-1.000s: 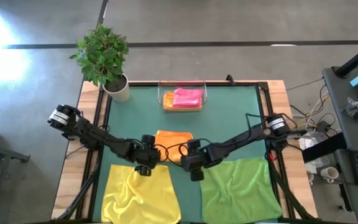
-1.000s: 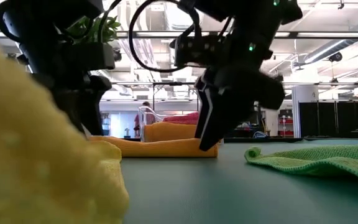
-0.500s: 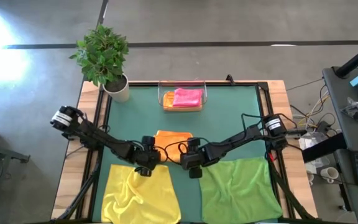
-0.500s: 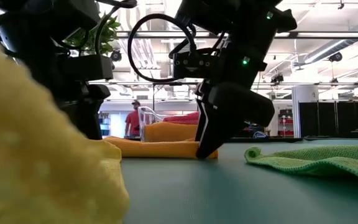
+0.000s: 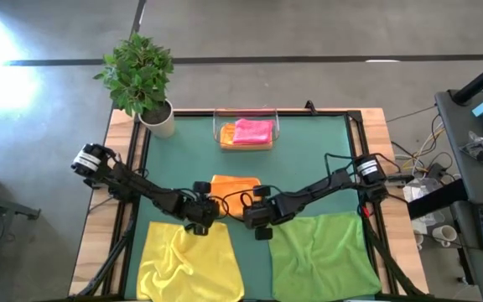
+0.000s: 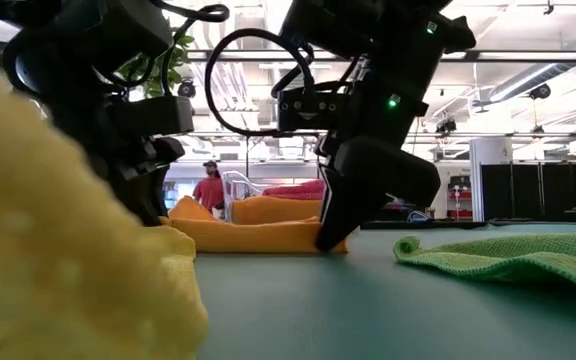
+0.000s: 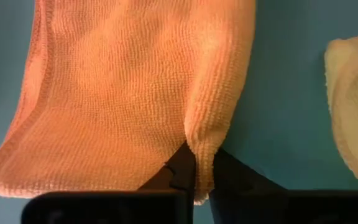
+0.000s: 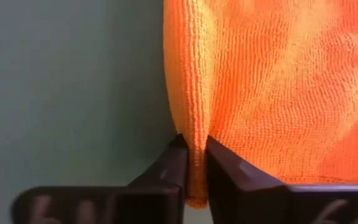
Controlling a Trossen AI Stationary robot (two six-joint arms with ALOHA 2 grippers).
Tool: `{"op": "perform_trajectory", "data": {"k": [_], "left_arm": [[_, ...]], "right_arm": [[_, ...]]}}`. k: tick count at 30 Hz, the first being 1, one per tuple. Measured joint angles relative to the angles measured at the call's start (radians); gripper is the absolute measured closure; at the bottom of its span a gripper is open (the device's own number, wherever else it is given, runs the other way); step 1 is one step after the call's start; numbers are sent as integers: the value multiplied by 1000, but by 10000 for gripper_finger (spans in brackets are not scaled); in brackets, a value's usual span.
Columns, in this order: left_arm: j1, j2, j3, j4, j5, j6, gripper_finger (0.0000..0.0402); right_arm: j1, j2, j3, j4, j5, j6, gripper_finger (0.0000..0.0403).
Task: Fold microfiber towels
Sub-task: Put the orange microfiber cloth into the bin
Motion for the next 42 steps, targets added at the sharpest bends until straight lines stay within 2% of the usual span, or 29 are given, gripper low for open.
{"op": "perform_trajectory", "data": {"k": [2,8,13,18,25,32,36,42], "left_arm": [[0,0,2,-1,-2,0,389],[-1,-29,40,-24,38,-1,393],[-4,-85,142,-146,105,-1,398],[-4,-143,232,-282,117,8,398],[-4,-243,313,-370,81,53,399],[20,-307,391,-364,-128,236,399],[76,-311,421,-362,-132,303,399],[215,-303,434,-324,-157,386,399]], "right_arm": [[0,1,21,-36,0,0,386],[7,2,131,-212,-1,47,392],[44,-2,258,-359,-3,118,393],[84,-5,393,-488,8,192,394],[112,-6,563,-684,197,306,394],[89,-8,688,-804,329,315,394],[49,-19,734,-845,400,283,394],[-58,-37,773,-855,521,151,394]]}}
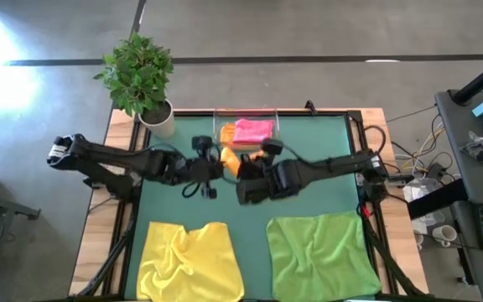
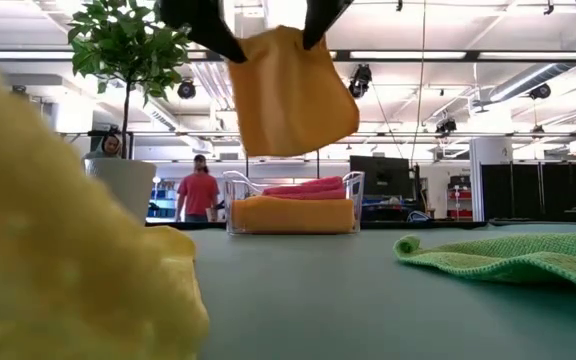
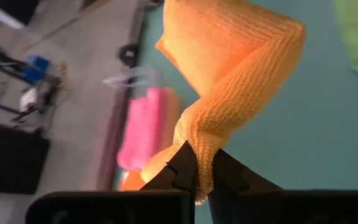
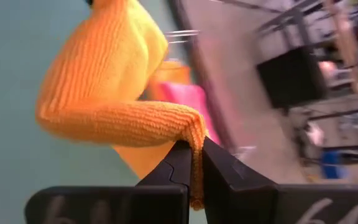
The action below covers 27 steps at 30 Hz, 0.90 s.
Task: Fold microfiber towels
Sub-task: Put the orange microfiber cloth into the bin
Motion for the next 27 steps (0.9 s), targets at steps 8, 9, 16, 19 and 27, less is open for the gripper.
{"op": "perform_trajectory", "data": {"k": [8,9,16,19,27], "left_arm": [[180,3,10,161,-1,108,399],[198,7,9,189,1,128,399],[303,107,29,277,28,223,399],[339,162,40,276,29,225,399],[431,290,96,276,29,226,399]], "right_arm": [[-190,-34,4,18,28,-221,394],[-213,-34,4,21,27,-241,394],[-375,-35,3,98,-21,-360,394],[-451,-35,0,145,-127,-409,394],[-623,-35,-72,293,-440,-484,394]]}}
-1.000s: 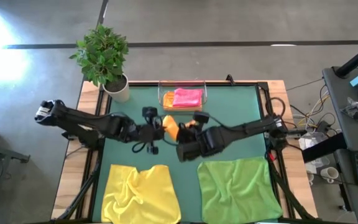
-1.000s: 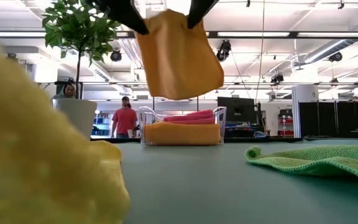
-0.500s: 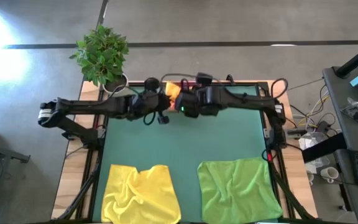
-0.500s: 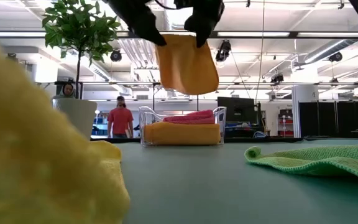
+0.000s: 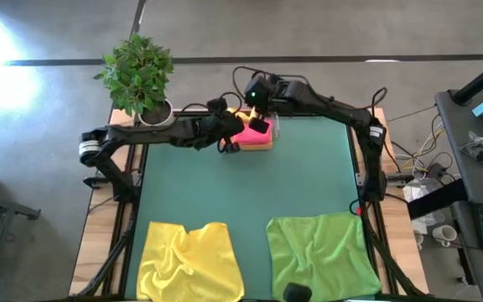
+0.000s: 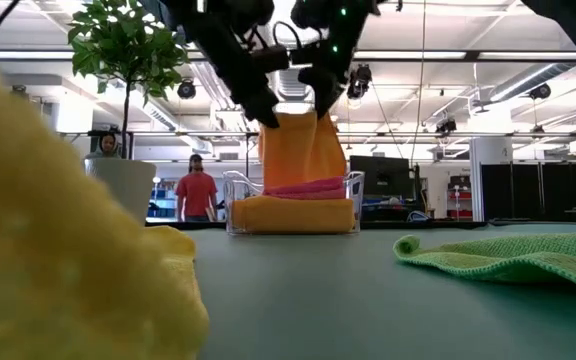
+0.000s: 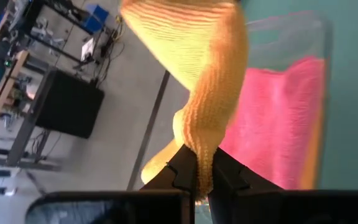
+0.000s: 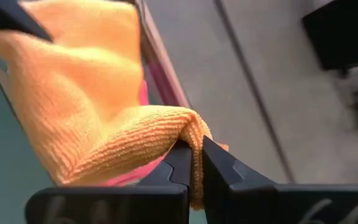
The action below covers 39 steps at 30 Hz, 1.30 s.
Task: Fold microfiber towels
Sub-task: Put the orange microfiber cloth into the bin
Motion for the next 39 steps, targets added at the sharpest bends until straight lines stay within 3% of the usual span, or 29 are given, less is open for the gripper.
{"op": "perform_trajectory", "data": {"k": [6,23,31,34,39], "left_arm": [[62,45,20,3,3,50,399],[146,85,16,37,95,108,399],[159,84,15,64,95,218,399],[156,84,11,7,103,201,399],[145,84,4,-127,236,88,399]], "right_arm": [[-64,0,-73,60,-92,-35,394],[-140,0,-273,387,-118,-284,394],[-144,-12,-217,361,-113,-298,394],[-144,-16,-232,293,-202,-313,394],[-143,-13,-309,230,-278,-274,394]]}}
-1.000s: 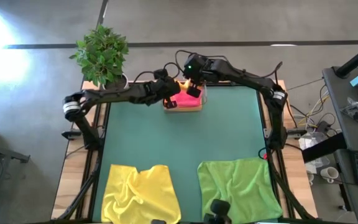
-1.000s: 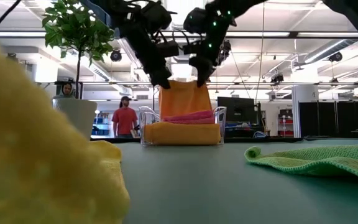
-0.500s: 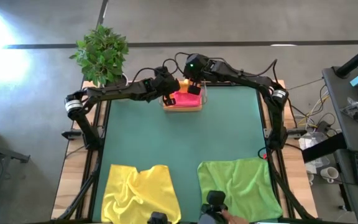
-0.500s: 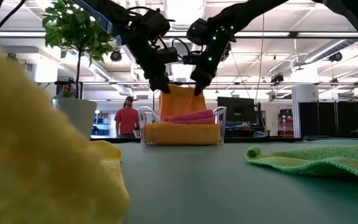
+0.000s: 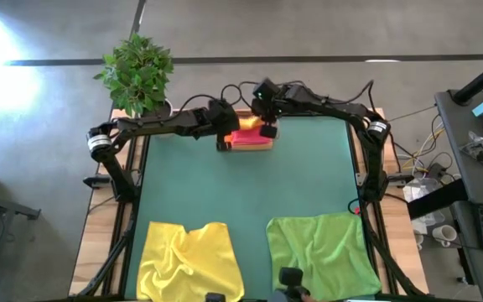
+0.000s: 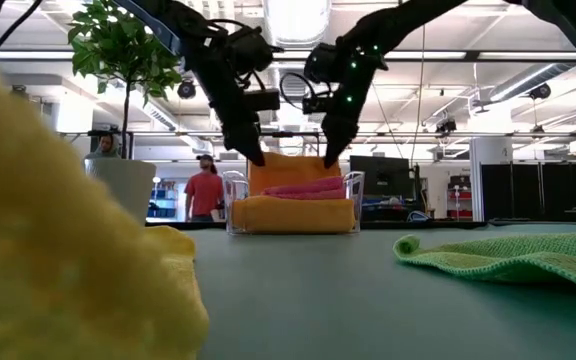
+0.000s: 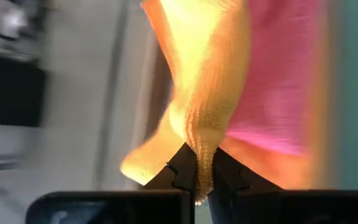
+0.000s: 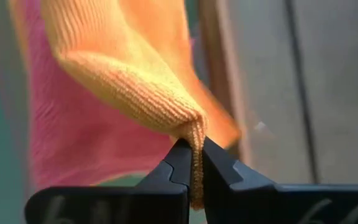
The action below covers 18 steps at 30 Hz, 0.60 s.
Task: Fold microfiber towels
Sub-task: Put the orange microfiber cloth into the bin
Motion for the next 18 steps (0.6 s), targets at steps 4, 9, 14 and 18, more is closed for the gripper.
{"op": "perform_trajectory", "data": {"k": [4,9,14,18], "left_arm": [[-2,0,-2,-52,118,-107,399],[-2,-1,-3,-70,138,-153,399],[-3,-2,-3,-69,139,-153,374],[-3,-2,-3,-71,139,-153,332]], "right_arm": [[-1,0,-24,-59,-82,56,394],[2,0,-35,-104,-179,115,394],[4,0,-35,-136,-232,153,393],[4,0,-35,-139,-232,168,367]]}}
